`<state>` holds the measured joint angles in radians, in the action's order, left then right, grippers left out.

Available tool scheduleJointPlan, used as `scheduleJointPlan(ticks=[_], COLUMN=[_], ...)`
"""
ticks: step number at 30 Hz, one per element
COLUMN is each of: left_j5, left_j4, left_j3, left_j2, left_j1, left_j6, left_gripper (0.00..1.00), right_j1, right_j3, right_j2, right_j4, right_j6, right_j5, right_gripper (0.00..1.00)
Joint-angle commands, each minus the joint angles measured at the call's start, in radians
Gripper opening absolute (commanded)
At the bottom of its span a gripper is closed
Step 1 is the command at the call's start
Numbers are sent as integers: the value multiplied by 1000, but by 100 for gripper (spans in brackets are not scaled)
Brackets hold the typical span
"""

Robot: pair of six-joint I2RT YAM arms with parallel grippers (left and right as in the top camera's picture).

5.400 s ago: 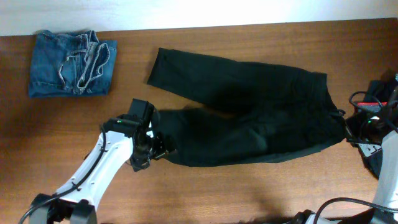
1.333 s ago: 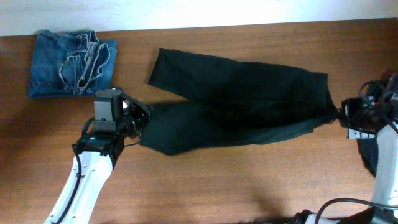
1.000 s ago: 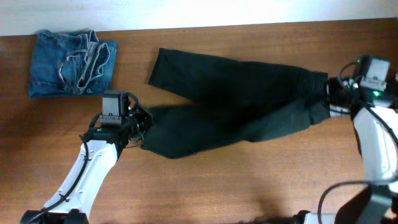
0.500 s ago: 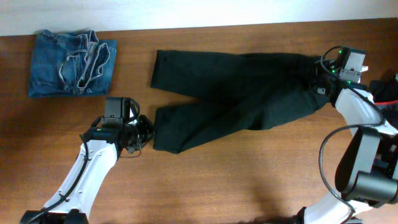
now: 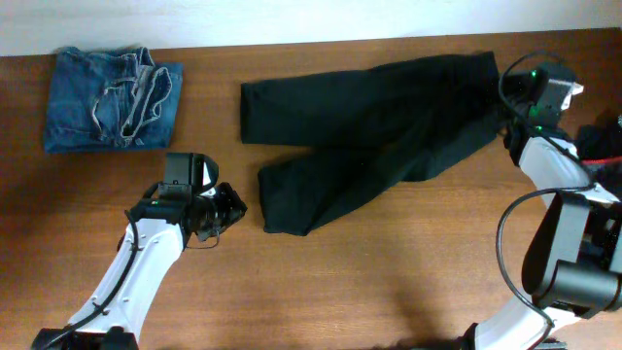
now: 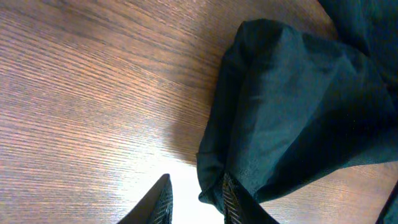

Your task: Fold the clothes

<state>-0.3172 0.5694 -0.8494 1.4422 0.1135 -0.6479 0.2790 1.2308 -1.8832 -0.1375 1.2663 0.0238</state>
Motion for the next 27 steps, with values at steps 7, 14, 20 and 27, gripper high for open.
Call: scheduleJointPlan(ticks=[7,14,20,27], left_j5=[-4,-149,-245,-170], left_j4=[14,15,83,255], left_j3=[-13,-14,-14,-14], left_j2=[2,-4,-64,-77], left_j1=[-5,-5,18,109], left_j6=[20,140,208,-57], left_gripper=[62,68,68,70], right_j1=[-26,-14,-4,3], right_j3=[21,77,201,367], right_j2=[-104,-93,-66,-56], right_j4=[110,161,307,584], right_j6=[-100,-338,-503,-537], right_j5=[-96,-32,-32,-35], right_gripper=[67,99,99,99])
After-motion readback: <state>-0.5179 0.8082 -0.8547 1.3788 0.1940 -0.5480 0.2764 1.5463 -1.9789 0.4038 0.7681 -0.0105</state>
